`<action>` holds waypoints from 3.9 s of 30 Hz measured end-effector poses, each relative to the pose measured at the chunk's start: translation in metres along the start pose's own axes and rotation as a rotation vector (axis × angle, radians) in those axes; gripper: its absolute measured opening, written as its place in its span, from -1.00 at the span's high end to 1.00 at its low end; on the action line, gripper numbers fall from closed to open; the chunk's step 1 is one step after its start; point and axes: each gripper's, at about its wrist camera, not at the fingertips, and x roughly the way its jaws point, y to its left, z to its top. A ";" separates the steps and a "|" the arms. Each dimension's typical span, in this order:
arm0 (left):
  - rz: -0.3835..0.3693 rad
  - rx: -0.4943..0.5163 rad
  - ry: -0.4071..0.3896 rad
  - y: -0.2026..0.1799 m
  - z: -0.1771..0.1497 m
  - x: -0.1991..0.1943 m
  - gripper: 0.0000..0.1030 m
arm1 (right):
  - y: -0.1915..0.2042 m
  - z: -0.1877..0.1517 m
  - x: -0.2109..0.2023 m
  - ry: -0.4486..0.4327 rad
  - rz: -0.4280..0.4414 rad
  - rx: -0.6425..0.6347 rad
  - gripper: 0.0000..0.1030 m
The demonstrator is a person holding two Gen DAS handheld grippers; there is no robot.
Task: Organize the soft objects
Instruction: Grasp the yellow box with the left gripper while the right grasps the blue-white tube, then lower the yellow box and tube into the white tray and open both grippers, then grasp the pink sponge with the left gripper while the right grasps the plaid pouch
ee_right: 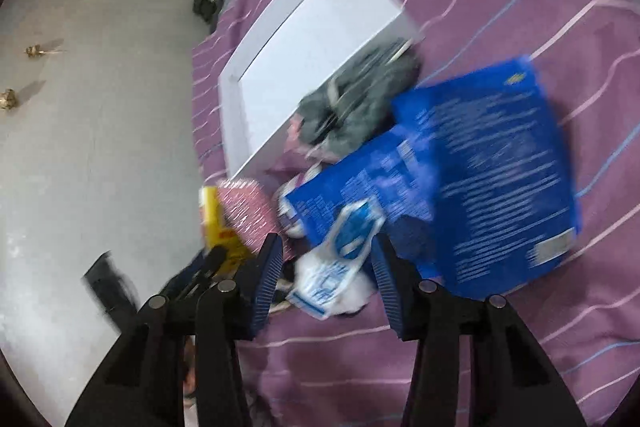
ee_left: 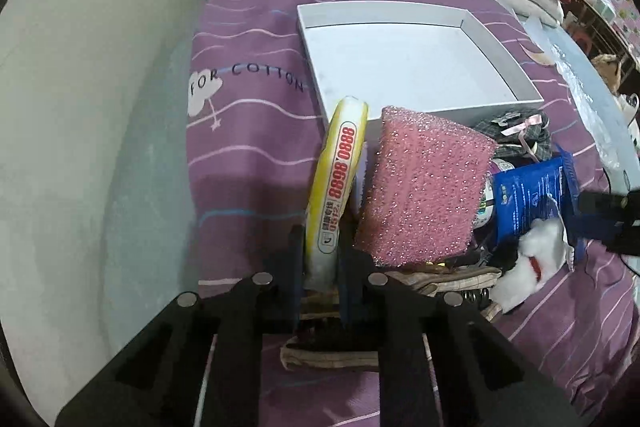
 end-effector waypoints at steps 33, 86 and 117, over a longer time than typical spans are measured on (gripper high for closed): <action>-0.344 -0.150 -0.156 -0.028 0.105 -0.005 0.71 | 0.079 0.088 -0.032 -0.330 -0.171 -0.510 0.73; -0.034 -0.084 -0.299 -0.059 0.006 -0.001 -0.13 | 0.048 -0.014 0.036 -0.552 -0.422 -0.672 -0.72; -0.085 0.032 -0.198 -0.064 -0.007 0.035 -0.60 | 0.014 -0.005 0.019 -0.603 -0.307 -0.563 -0.72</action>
